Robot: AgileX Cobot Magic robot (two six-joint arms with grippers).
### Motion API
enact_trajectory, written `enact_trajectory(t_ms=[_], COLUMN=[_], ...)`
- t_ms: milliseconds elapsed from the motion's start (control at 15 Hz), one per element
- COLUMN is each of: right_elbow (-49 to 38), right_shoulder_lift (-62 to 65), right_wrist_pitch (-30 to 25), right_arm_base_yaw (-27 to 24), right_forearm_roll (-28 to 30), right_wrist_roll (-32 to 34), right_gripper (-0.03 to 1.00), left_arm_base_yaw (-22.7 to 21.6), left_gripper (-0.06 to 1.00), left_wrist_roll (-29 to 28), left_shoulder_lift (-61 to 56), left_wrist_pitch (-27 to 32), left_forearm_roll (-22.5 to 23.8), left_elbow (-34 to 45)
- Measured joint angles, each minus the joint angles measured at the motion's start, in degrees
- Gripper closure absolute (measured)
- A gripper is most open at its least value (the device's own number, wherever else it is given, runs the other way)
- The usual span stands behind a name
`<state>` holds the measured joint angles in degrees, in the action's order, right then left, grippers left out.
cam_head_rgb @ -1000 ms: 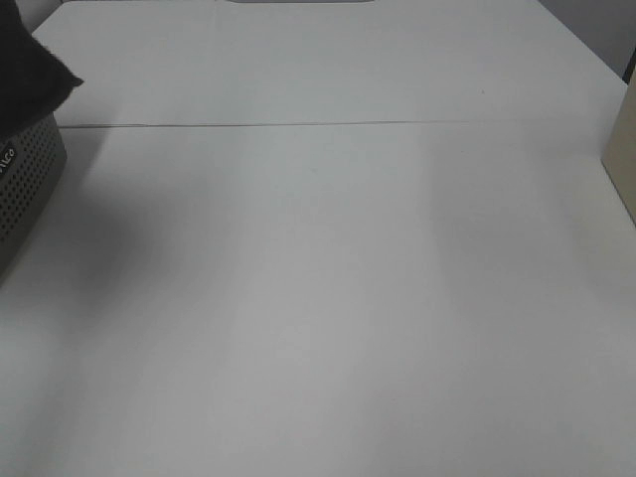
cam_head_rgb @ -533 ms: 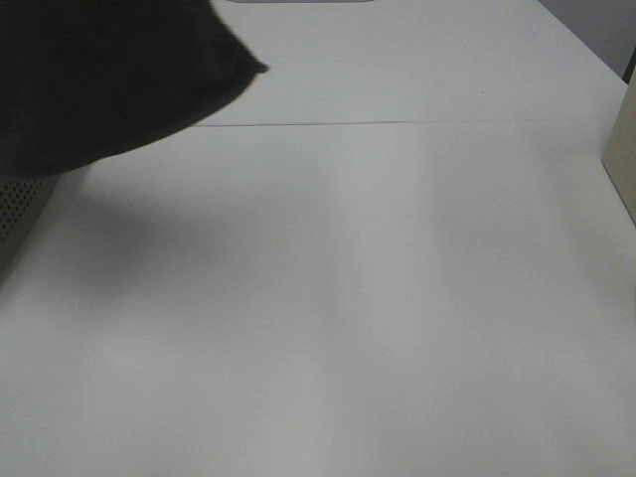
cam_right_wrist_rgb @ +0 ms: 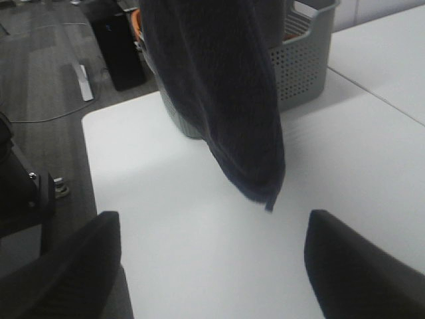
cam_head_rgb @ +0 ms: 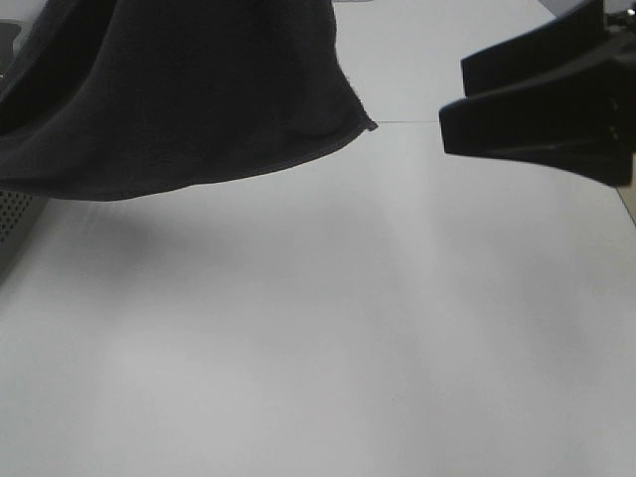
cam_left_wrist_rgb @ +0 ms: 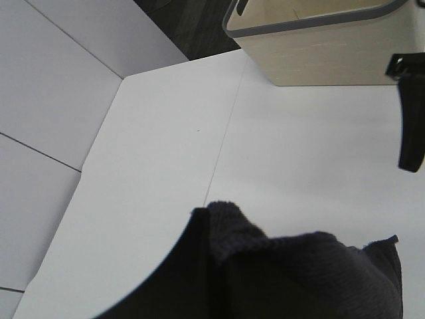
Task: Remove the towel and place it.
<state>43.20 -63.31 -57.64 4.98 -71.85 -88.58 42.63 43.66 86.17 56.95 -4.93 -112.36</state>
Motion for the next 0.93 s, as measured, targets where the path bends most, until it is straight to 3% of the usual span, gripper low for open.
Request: enact_trajectory(t_ms=[67,133,333,400,533,933], right_elbow=[2.5,7.3,9.9,15.1,17.6,18.2], right_shoulder_lift=[-4.5,-12.4,-16.8,-22.5,-24.6,-23.6], right_wrist_pitch=[-2.1,-2.8,-1.1,3.4,3.4,4.6], right_arm_base_yaw=[0.3,3.8,7.4,12.0,12.5,12.5], right_forearm_roll=[-1.7,-2.8,-2.8,-2.8,-2.9,8.8], right_wrist_roll=[-1.2,-2.1,-2.1,-1.8,-1.8,1.4], right_gripper=[0.21,0.21,0.21,0.21,0.21,0.21], left_arm_base_yaw=[0.0,0.0,0.0,0.0,0.0,0.0], left_gripper=[0.94,0.94,0.94,0.94,0.94,0.94], left_wrist_roll=[0.3,0.8,0.8,1.8,2.5,-0.3], left_shoulder_lift=[0.5,1.2,1.7,2.9,3.2,3.2], left_wrist_pitch=[-0.3,-2.1,-3.3,-3.4,-3.4,3.3], left_forearm_roll=[-1.1,-2.2,-2.6,-4.6,-4.9,0.9], left_elbow=[0.0,0.0,0.0,0.0,0.0,0.0])
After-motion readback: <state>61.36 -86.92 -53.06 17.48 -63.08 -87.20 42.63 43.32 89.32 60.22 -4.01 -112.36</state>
